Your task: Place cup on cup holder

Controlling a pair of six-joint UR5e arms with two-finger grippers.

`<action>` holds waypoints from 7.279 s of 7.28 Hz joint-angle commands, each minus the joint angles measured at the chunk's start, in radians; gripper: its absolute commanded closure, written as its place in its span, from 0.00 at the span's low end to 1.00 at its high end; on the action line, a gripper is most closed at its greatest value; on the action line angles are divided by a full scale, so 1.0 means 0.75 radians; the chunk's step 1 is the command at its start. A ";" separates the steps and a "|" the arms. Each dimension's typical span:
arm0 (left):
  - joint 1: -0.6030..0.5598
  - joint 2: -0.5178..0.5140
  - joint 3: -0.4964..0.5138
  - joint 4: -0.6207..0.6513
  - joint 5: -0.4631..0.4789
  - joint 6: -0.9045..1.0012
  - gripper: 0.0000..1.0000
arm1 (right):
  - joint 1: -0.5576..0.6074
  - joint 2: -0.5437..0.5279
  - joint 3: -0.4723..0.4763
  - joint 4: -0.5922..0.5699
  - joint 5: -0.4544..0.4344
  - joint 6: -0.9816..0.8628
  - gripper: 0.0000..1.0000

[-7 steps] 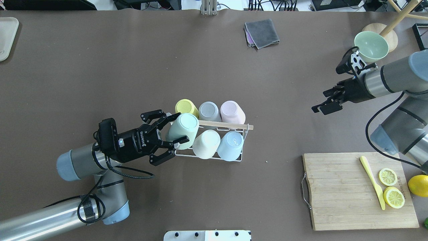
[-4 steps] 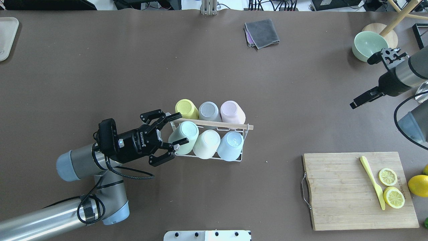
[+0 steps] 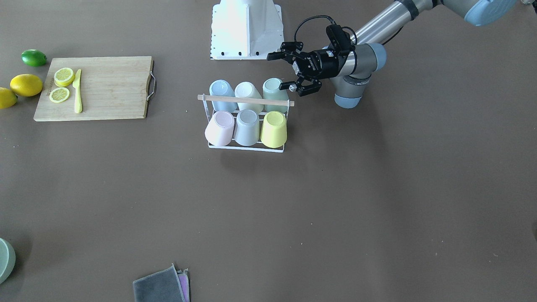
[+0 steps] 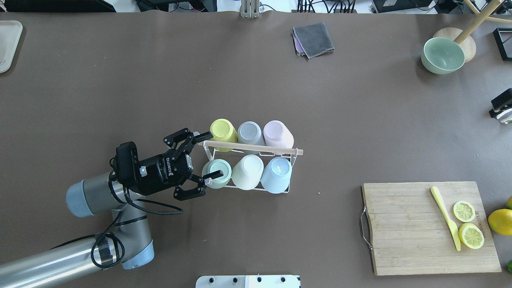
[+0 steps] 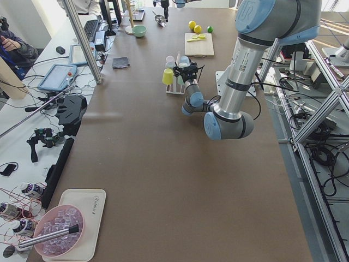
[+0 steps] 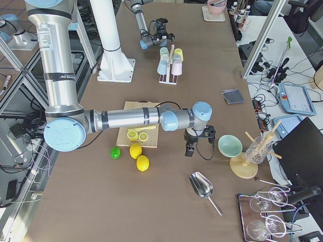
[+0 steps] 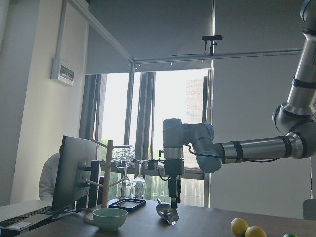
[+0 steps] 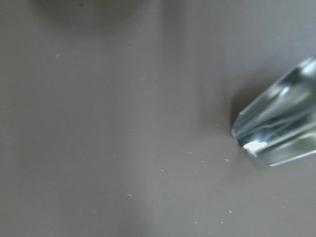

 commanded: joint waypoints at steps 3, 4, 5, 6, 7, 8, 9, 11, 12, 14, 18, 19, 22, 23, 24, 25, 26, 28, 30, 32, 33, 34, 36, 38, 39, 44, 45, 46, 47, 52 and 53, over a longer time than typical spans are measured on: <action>-0.098 0.053 -0.147 0.272 -0.089 -0.020 0.03 | 0.273 -0.154 0.126 -0.220 -0.029 -0.199 0.00; -0.130 0.053 -0.216 0.433 -0.091 -0.020 0.03 | 0.292 -0.142 0.138 -0.232 -0.027 -0.199 0.00; -0.165 0.053 -0.298 0.625 -0.107 -0.020 0.04 | 0.294 -0.140 0.144 -0.237 -0.027 -0.199 0.00; -0.198 0.049 -0.367 0.791 -0.128 -0.022 0.04 | 0.296 -0.140 0.132 -0.233 -0.015 -0.197 0.00; -0.243 0.038 -0.433 0.975 -0.130 -0.022 0.04 | 0.290 -0.148 0.128 -0.230 -0.017 -0.197 0.00; -0.265 0.036 -0.468 1.151 -0.130 -0.022 0.04 | 0.292 -0.154 0.142 -0.232 -0.005 -0.197 0.00; -0.298 0.022 -0.472 1.292 -0.128 -0.022 0.04 | 0.290 -0.152 0.134 -0.222 0.020 -0.195 0.00; -0.349 0.016 -0.472 1.570 -0.118 -0.052 0.04 | 0.286 -0.138 0.132 -0.220 0.034 -0.191 0.00; -0.357 0.018 -0.472 1.723 -0.114 -0.145 0.03 | 0.284 -0.138 0.132 -0.220 0.036 -0.185 0.00; -0.400 0.020 -0.472 2.061 -0.118 -0.144 0.03 | 0.286 -0.138 0.132 -0.220 0.075 -0.193 0.00; -0.553 0.024 -0.480 2.711 -0.427 -0.187 0.03 | 0.286 -0.138 0.112 -0.220 0.057 -0.193 0.00; -0.625 0.036 -0.481 2.800 -0.560 -0.232 0.03 | 0.286 -0.138 0.095 -0.220 0.051 -0.193 0.00; -0.880 0.185 -0.481 2.811 -0.684 -0.214 0.03 | 0.286 -0.136 0.095 -0.220 0.051 -0.195 0.00; -0.997 0.256 -0.478 2.811 -0.820 -0.123 0.03 | 0.286 -0.136 0.097 -0.220 0.051 -0.195 0.00; -1.093 0.338 -0.466 2.811 -0.910 0.048 0.03 | 0.286 -0.136 0.097 -0.220 0.051 -0.195 0.00; -1.146 0.414 -0.466 2.805 -0.917 0.086 0.03 | 0.286 -0.136 0.097 -0.220 0.053 -0.195 0.00; -1.214 0.484 -0.470 2.809 -0.950 0.089 0.03 | 0.286 -0.136 0.103 -0.220 0.053 -0.195 0.00; -1.447 0.730 -0.537 2.793 -1.231 0.142 0.03 | 0.286 -0.136 0.103 -0.220 0.053 -0.195 0.00; -1.566 0.822 -0.571 2.807 -1.229 0.252 0.02 | 0.286 -0.132 0.101 -0.220 0.053 -0.193 0.00; -1.591 0.812 -0.581 2.992 -1.226 0.254 0.03 | 0.286 -0.132 0.099 -0.220 0.053 -0.193 0.00; -1.569 0.809 -0.613 3.090 -1.210 0.254 0.03 | 0.286 -0.132 0.099 -0.220 0.055 -0.191 0.00; -1.564 0.809 -0.624 3.134 -1.149 0.315 0.03 | 0.286 -0.132 0.099 -0.220 0.053 -0.191 0.00; -1.581 0.820 -0.622 3.181 -0.975 0.459 0.03 | 0.286 -0.132 0.097 -0.220 0.055 -0.187 0.00; -1.581 0.824 -0.620 3.177 -1.003 0.451 0.03 | 0.284 -0.132 0.097 -0.220 0.055 -0.187 0.00; -1.581 0.824 -0.618 3.169 -1.024 0.451 0.02 | 0.286 -0.132 0.097 -0.220 0.055 -0.185 0.00; -1.581 0.807 -0.609 3.159 -1.079 0.451 0.02 | 0.284 -0.130 0.097 -0.220 0.057 -0.185 0.00; -1.581 0.803 -0.609 3.159 -1.079 0.453 0.02 | 0.286 -0.130 0.097 -0.220 0.057 -0.183 0.00; -1.579 0.801 -0.609 3.157 -1.079 0.453 0.02 | 0.284 -0.130 0.097 -0.220 0.057 -0.183 0.00; -1.579 0.801 -0.609 3.157 -1.077 0.455 0.02 | 0.284 -0.130 0.097 -0.220 0.057 -0.183 0.00; -1.581 0.803 -0.603 3.097 -1.077 0.451 0.02 | 0.284 -0.130 0.097 -0.220 0.057 -0.181 0.00; -1.579 0.803 -0.601 3.097 -1.077 0.451 0.02 | 0.284 -0.128 0.097 -0.220 0.057 -0.181 0.00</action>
